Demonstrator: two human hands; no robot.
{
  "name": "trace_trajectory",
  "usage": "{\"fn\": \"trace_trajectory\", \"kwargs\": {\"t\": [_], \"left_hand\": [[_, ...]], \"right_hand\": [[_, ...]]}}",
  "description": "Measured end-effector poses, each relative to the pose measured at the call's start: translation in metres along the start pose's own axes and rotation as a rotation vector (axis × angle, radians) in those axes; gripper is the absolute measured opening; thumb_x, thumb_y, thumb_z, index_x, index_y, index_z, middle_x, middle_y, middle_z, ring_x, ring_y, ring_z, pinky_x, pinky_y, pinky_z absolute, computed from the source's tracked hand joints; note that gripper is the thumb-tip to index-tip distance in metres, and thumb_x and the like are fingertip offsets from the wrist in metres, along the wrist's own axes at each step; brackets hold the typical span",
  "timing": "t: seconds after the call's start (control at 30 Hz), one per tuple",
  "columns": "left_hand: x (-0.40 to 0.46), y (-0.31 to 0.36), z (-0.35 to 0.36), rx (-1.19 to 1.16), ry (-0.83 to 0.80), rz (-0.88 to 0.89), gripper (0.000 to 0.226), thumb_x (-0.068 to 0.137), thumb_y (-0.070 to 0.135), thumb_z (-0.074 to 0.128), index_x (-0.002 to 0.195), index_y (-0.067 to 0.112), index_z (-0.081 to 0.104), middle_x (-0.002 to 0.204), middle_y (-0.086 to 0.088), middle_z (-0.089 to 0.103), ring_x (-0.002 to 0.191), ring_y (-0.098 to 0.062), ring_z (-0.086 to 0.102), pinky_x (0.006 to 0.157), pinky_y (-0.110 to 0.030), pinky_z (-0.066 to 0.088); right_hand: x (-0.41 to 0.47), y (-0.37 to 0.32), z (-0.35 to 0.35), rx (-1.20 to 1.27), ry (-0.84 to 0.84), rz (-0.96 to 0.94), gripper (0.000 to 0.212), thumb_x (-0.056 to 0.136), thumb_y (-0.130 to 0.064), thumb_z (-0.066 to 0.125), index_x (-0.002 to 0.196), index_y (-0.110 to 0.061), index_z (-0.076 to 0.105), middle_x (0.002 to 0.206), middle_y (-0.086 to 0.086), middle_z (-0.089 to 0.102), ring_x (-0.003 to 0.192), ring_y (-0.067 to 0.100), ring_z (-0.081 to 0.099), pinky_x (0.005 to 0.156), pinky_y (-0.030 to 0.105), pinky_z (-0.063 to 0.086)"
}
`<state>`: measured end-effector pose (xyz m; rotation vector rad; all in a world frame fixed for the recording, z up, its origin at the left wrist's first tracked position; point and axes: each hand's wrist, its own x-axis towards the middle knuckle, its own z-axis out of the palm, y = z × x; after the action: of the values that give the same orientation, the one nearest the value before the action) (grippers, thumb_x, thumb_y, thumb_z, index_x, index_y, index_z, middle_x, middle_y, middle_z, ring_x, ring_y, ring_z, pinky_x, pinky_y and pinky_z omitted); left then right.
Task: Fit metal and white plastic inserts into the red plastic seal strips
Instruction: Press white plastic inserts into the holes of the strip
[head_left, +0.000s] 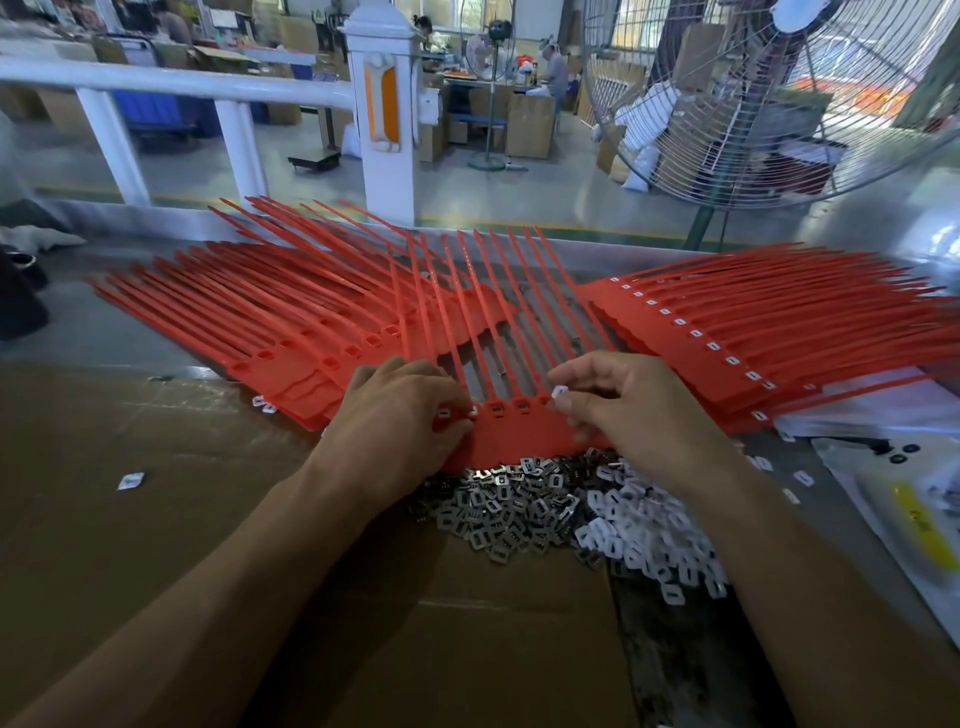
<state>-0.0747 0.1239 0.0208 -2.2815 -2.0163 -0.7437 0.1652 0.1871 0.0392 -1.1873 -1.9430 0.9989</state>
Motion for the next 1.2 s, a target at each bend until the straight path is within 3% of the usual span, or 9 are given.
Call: {"fn": "trace_trajectory", "kwargs": {"t": [0.17, 0.23, 0.4, 0.57, 0.67, 0.8, 1.07, 1.2], "left_hand": [[0.000, 0.001, 0.001, -0.018, -0.010, -0.006, 0.022, 0.094, 0.048, 0.062, 0.114, 0.041, 0.069, 0.118, 0.022, 0.058, 0.115, -0.004, 0.044, 0.098, -0.027, 0.021], [0.001, 0.001, 0.001, -0.034, -0.011, -0.014, 0.021, 0.094, 0.047, 0.063, 0.113, 0.039, 0.068, 0.117, 0.021, 0.058, 0.115, -0.006, 0.045, 0.098, -0.028, 0.023], [0.002, 0.004, 0.002, -0.064, -0.011, -0.031, 0.019, 0.094, 0.045, 0.063, 0.111, 0.038, 0.067, 0.114, 0.019, 0.059, 0.113, -0.009, 0.045, 0.100, -0.032, 0.030], [0.003, 0.005, 0.004, -0.087, 0.000, -0.027, 0.014, 0.094, 0.042, 0.064, 0.107, 0.037, 0.067, 0.106, 0.018, 0.058, 0.106, -0.009, 0.045, 0.098, -0.034, 0.033], [0.004, 0.005, 0.005, -0.088, 0.000, -0.030, 0.014, 0.094, 0.041, 0.064, 0.106, 0.037, 0.066, 0.104, 0.019, 0.057, 0.104, -0.009, 0.044, 0.095, -0.033, 0.033], [0.005, 0.006, 0.007, -0.091, 0.003, -0.031, 0.011, 0.093, 0.042, 0.063, 0.104, 0.038, 0.065, 0.102, 0.020, 0.055, 0.103, -0.008, 0.043, 0.092, -0.031, 0.031], [0.004, 0.006, 0.007, -0.097, -0.003, -0.035, 0.014, 0.095, 0.040, 0.062, 0.107, 0.037, 0.064, 0.102, 0.019, 0.055, 0.103, -0.007, 0.041, 0.092, -0.031, 0.033], [0.004, 0.006, 0.006, -0.096, -0.010, -0.037, 0.015, 0.095, 0.040, 0.061, 0.110, 0.037, 0.064, 0.104, 0.019, 0.055, 0.105, -0.008, 0.042, 0.094, -0.031, 0.034]], "right_hand": [[0.004, -0.003, 0.010, 0.003, 0.025, -0.024, 0.010, 0.095, -0.018, 0.074, 0.097, -0.028, 0.077, 0.081, -0.009, 0.077, 0.069, 0.011, 0.072, 0.069, 0.025, 0.060], [0.007, -0.004, 0.014, -0.021, 0.045, -0.058, 0.010, 0.096, -0.021, 0.073, 0.091, -0.029, 0.077, 0.078, -0.011, 0.076, 0.066, 0.004, 0.069, 0.064, 0.020, 0.054], [0.016, -0.006, 0.026, -0.170, 0.066, -0.088, 0.011, 0.095, -0.026, 0.074, 0.087, -0.033, 0.077, 0.078, -0.022, 0.071, 0.079, -0.012, 0.064, 0.066, 0.003, 0.042], [0.021, -0.006, 0.037, -0.303, 0.003, -0.144, 0.018, 0.099, -0.017, 0.068, 0.109, -0.028, 0.079, 0.107, -0.017, 0.074, 0.092, -0.012, 0.062, 0.078, -0.003, 0.038], [0.022, -0.006, 0.040, -0.299, 0.006, -0.139, 0.020, 0.099, -0.017, 0.068, 0.114, -0.026, 0.077, 0.110, -0.015, 0.074, 0.099, -0.007, 0.064, 0.081, -0.001, 0.039], [0.023, -0.007, 0.043, -0.279, 0.011, -0.115, 0.013, 0.097, -0.019, 0.071, 0.106, -0.028, 0.075, 0.095, -0.019, 0.070, 0.091, -0.011, 0.062, 0.074, 0.003, 0.043], [0.026, -0.008, 0.048, -0.329, -0.004, -0.121, 0.014, 0.098, -0.020, 0.069, 0.106, -0.025, 0.079, 0.105, -0.010, 0.075, 0.099, 0.004, 0.067, 0.088, 0.022, 0.053], [0.025, -0.009, 0.048, -0.432, -0.001, -0.154, 0.018, 0.099, -0.022, 0.068, 0.113, -0.023, 0.079, 0.112, -0.005, 0.073, 0.104, 0.010, 0.064, 0.092, 0.022, 0.047]]}}
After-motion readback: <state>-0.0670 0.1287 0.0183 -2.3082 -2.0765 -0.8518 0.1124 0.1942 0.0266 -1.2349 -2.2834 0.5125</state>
